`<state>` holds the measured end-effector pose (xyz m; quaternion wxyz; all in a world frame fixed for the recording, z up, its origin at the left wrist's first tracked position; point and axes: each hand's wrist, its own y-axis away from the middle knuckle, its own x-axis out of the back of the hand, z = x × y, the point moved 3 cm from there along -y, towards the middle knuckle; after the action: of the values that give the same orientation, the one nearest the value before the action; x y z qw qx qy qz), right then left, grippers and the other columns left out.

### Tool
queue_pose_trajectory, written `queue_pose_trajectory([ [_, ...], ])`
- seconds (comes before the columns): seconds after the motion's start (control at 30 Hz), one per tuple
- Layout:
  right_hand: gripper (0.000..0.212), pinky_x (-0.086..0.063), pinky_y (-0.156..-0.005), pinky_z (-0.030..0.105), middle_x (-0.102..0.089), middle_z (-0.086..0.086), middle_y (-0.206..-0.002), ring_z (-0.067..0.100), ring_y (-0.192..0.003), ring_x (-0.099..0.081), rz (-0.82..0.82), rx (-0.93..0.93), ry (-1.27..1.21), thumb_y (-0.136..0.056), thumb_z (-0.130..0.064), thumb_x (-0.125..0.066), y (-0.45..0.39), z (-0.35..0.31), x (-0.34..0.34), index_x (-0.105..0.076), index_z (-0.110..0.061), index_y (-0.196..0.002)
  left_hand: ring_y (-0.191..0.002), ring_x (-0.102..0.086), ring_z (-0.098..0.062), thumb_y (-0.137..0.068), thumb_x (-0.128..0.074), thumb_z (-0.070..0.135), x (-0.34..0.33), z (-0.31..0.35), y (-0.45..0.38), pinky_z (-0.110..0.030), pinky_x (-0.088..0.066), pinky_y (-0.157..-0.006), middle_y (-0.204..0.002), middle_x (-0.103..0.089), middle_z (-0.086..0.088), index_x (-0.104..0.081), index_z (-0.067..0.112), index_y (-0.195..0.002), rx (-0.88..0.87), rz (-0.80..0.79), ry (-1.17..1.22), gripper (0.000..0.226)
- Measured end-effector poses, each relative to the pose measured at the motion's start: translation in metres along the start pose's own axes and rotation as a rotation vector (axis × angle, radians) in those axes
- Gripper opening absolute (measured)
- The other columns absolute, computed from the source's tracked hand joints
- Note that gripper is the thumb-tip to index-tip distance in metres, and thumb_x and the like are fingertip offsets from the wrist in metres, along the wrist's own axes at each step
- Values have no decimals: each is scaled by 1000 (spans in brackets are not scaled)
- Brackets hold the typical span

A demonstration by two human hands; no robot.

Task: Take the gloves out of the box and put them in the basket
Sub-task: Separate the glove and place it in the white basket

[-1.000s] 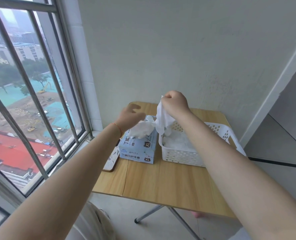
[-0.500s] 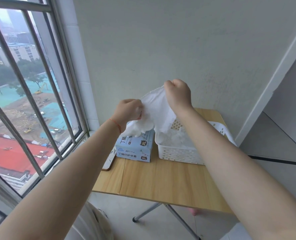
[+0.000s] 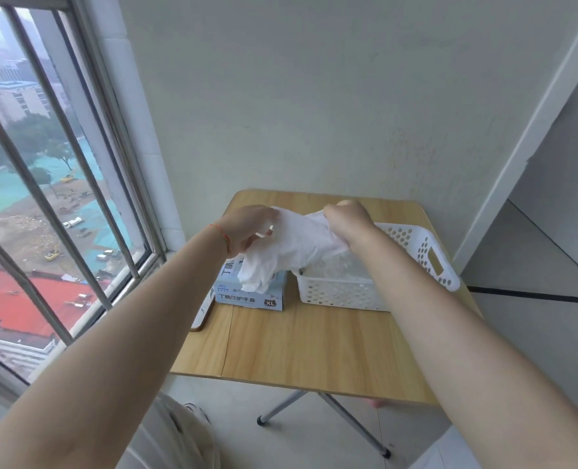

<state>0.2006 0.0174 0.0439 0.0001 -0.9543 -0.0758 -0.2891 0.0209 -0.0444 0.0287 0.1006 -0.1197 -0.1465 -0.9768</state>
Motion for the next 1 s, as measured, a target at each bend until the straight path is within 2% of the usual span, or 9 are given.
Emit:
queue_pose_trajectory([
  [0.1,29,-27,-53,27,-37,1,-66,18,-58,-37,19,-12,-5,-95,-19,-44,-7,19,12,-36,-13,-67,-86,-63,-20,-82,-75,39,-21,8,-5,-32,-54,-76,-98,-65,-1,-66,22,-106,-60,-98,-193,30],
  [0.17,32,-29,-55,28,-39,2,-67,18,-59,-38,32,-2,-42,-96,-21,-44,-12,26,21,-36,-13,-66,-84,-67,-23,-73,-81,29,-35,9,-12,-36,-57,-78,-96,-67,-7,-65,12,-109,-59,-205,-311,43],
  [0.23,27,-31,-59,28,-44,4,-70,20,-64,-42,48,22,-89,-96,-22,-44,-15,26,29,-43,-12,-70,-71,-65,-17,-77,-73,13,-47,9,-18,-26,-55,-63,-87,-63,-6,-62,11,-97,-59,-259,-400,22],
  [0.4,36,-23,-56,30,-31,-2,-61,19,-60,-31,111,72,-168,-93,-22,-47,-21,18,38,-28,-20,-62,-71,-55,-15,-86,-48,-7,-46,12,-28,-13,-46,-51,-83,-55,-1,-55,14,-84,-135,-132,-531,22],
  [0.5,37,-23,-57,28,-30,-1,-62,19,-61,-31,69,97,-157,-92,-22,-49,-20,11,29,-29,-20,-61,-83,-53,-23,-90,-41,-2,-32,11,-36,-18,-41,-59,-92,-56,-2,-62,11,-107,-210,48,-682,30],
  [0.67,22,-25,-53,24,-36,-4,-60,13,-57,-35,-20,184,-206,-87,-19,-54,-11,-9,13,-45,-17,-66,-87,-60,-18,-82,-40,-7,-8,19,-35,-12,-43,-56,-90,-67,4,-67,26,-89,-301,161,-327,44],
  [0.8,17,-25,-55,26,-36,1,-65,11,-61,-35,-112,317,-264,-87,-18,-56,-1,-30,9,-53,-16,-71,-103,-62,-21,-52,-57,16,-14,35,-19,-29,-49,-84,-115,-71,-2,-70,26,-115,-308,-143,56,64],
  [0.9,16,-24,-61,29,-34,5,-71,15,-68,-34,-108,345,-333,-84,-22,-58,2,-36,15,-53,-15,-71,-110,-62,-27,-59,-64,16,-23,39,-14,-38,-43,-99,-121,-66,-16,-65,18,-124,-296,-328,130,65],
  [1.0,34,-18,-55,29,-26,-1,-62,15,-59,-26,-57,262,-409,-85,-17,-56,-2,-30,24,-34,-22,-60,-114,-63,-32,-69,-71,17,-22,31,-17,-41,-50,-96,-120,-67,-18,-68,9,-119,-266,-384,105,50],
])
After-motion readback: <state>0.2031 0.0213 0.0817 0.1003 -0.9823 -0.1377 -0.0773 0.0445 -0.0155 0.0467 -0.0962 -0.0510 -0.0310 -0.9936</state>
